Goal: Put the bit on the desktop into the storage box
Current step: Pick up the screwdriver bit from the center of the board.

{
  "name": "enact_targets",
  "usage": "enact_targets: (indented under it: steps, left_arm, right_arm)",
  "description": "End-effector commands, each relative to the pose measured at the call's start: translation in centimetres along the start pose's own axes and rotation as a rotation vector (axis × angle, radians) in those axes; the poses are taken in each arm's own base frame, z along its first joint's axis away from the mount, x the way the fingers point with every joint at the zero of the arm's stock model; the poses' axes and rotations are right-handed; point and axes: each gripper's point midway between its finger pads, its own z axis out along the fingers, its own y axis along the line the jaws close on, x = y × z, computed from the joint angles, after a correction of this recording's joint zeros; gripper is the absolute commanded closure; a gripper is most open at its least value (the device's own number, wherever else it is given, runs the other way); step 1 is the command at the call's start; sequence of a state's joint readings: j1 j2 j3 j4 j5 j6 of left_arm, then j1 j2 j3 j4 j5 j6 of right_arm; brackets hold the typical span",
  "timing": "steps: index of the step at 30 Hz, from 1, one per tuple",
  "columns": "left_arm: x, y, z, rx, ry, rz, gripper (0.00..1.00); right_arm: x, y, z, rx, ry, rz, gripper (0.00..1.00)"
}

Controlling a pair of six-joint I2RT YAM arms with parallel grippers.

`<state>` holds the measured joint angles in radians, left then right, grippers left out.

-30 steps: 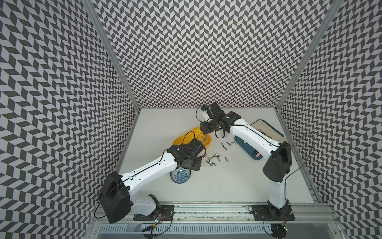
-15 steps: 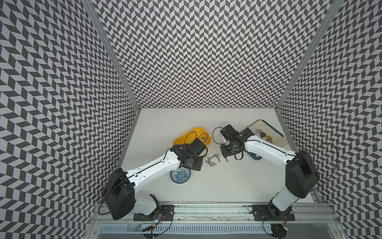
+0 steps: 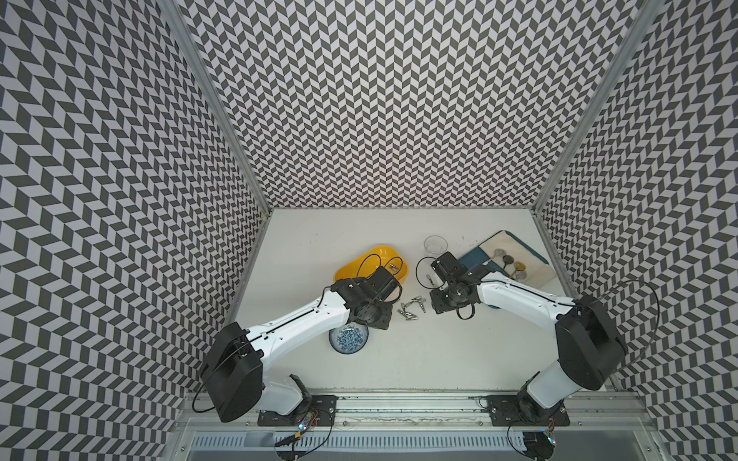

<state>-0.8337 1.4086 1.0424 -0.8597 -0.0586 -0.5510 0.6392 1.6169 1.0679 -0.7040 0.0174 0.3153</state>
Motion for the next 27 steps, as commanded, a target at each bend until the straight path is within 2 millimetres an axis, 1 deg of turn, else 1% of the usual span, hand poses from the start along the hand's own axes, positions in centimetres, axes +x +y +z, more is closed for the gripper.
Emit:
enact_targets:
  steps: [1, 5, 17, 24, 27]
  left_arm:
    - [-1.2, -0.8, -0.6, 0.018, -0.037, 0.011, 0.52]
    - [-1.1, -0.7, -0.4, 0.014, -0.033, 0.010, 0.52]
    - [-0.8, -0.6, -0.1, 0.011, -0.021, 0.010, 0.52]
    - [-1.0, -0.7, 0.0, 0.009, -0.025, 0.013, 0.52]
    - [-1.0, -0.8, 0.2, 0.010, -0.024, 0.016, 0.52]
  right_arm:
    - [-0.6, 0.6, 1.1, -0.023, -0.018, 0.000, 0.49]
    - [-0.3, 0.4, 2.2, -0.010, -0.001, -0.006, 0.51]
    - [0.8, 0.0, 4.3, 0.010, 0.045, -0.013, 0.54]
    - [1.2, -0.3, 4.9, 0.020, 0.062, -0.013, 0.58]
    - [1.4, -0.3, 5.0, 0.020, 0.063, -0.013, 0.62]
